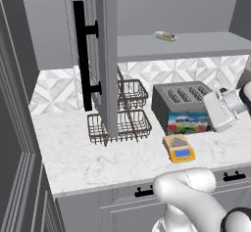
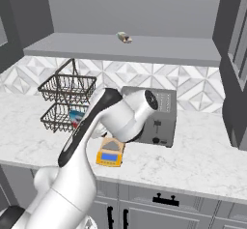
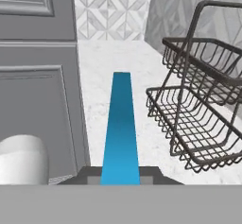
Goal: Pick the boxed food and place it on the digital scale for weighing, and close the cabinet.
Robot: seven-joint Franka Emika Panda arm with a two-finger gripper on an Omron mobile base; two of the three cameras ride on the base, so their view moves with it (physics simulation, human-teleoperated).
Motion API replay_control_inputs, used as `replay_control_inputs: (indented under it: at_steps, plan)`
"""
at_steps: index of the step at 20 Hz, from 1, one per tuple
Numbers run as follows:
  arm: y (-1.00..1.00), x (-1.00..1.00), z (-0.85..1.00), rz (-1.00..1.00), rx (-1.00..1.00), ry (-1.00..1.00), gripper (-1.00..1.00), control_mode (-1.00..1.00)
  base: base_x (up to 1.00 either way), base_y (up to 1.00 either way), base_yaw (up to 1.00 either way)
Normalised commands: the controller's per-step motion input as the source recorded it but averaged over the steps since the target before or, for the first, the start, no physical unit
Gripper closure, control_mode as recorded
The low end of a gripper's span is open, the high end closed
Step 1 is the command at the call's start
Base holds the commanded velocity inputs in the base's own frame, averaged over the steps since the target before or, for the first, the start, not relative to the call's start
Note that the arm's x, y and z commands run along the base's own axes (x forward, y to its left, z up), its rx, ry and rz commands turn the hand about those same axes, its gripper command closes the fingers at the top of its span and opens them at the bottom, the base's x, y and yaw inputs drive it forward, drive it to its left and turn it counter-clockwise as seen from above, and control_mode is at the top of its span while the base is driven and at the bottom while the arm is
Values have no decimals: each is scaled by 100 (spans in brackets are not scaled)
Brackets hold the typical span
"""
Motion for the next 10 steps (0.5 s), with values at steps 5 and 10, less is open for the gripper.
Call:
replay_control_inputs:
  at_steps: [5,10]
  plan:
    - [-27,15,-44,3,3,-5,100,-100,0,0,0]
    - [-28,29,-43,4,3,0,100,-100,0,0,0]
